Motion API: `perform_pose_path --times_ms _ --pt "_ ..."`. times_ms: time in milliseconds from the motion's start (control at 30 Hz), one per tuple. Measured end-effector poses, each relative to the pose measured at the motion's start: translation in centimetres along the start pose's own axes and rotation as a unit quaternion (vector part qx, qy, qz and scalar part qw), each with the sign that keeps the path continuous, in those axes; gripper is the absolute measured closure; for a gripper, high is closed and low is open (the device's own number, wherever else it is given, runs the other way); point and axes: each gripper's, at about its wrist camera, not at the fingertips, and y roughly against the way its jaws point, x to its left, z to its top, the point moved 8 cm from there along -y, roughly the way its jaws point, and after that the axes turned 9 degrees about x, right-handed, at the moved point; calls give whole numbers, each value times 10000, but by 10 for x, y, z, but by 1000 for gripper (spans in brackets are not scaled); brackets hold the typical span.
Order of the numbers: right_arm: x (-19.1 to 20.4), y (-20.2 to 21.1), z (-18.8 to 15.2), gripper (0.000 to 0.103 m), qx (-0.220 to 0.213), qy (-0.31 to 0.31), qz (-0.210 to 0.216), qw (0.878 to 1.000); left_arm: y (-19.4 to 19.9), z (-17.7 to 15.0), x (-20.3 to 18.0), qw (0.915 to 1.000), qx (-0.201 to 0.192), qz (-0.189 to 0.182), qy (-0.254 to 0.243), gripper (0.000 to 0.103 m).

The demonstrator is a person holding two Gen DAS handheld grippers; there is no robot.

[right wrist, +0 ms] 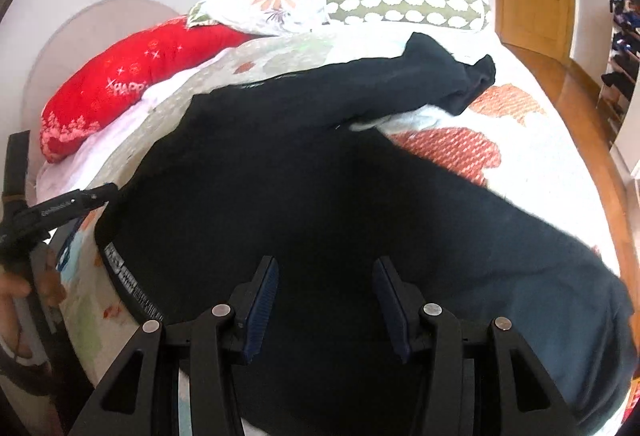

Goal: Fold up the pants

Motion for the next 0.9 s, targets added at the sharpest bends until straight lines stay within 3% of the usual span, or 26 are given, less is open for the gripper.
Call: perform_pose_path --times_ms 100,233,433,633,900 --pt "-2 -4 10 55 -20 -100 117 9999 -6 20 1 10000 36 -68 -15 55" --pt "1 -13 21 55 -34 -56 76 9999 -22 50 -1 9997 115 -215 10 42" --pt "4 -13 65 55 -328 90 -79 9994 -45 83 -5 9993 230 -287 -13 42" --pt "-2 -33 106 55 -313 89 -189 9993 -71 111 -14 9990 284 -234 -254 42" --pt "-4 -45 111 55 -271 139 -118 9995 -112 154 -17 9972 369 306 -566 42"
